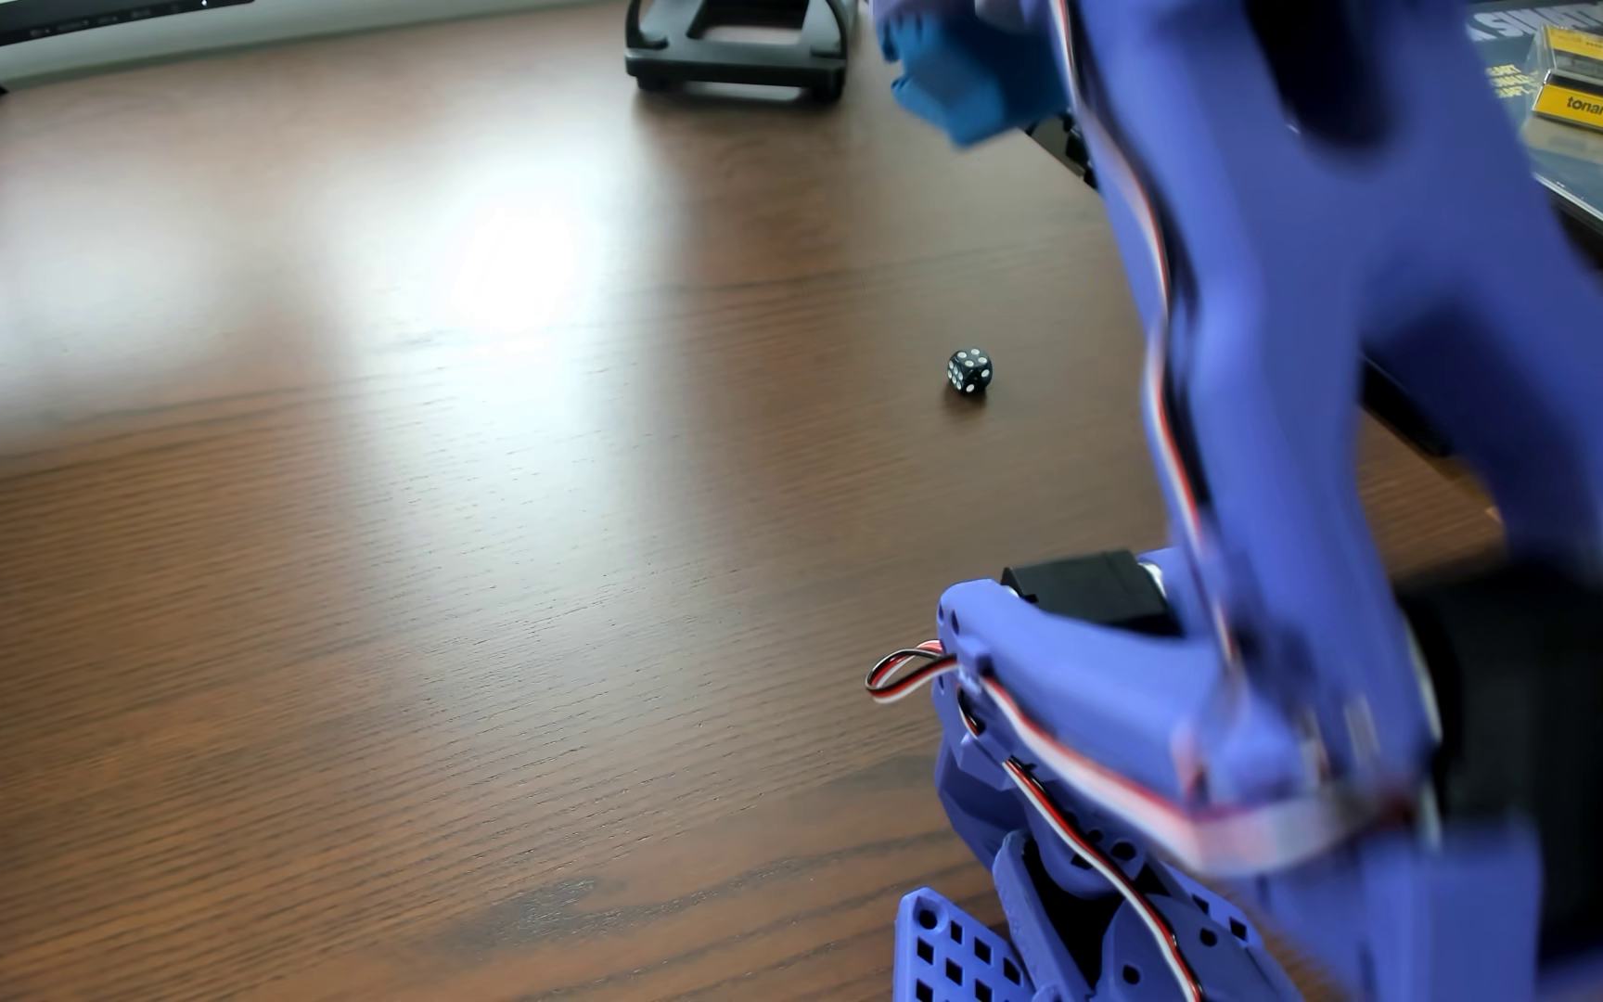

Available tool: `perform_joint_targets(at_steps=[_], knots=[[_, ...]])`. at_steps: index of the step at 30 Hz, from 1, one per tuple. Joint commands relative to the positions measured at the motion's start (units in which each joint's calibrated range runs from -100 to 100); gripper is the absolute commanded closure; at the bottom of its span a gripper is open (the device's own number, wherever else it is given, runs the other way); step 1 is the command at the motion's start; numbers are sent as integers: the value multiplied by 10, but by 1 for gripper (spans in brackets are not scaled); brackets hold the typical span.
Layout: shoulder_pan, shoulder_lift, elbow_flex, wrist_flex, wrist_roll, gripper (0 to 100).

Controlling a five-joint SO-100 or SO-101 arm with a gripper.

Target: Grab the blue dice

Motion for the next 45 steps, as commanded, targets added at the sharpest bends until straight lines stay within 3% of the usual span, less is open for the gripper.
perform_joint_targets(at_steps=[1, 10, 17, 30, 37, 45], knots=[[36, 212, -252, 81, 9, 96], [117, 571, -594, 174, 24, 96], [180, 738, -712, 195, 36, 96], [185, 802, -678, 196, 50, 96], [174, 803, -667, 196, 51, 81], [154, 801, -579, 196, 51, 80]])
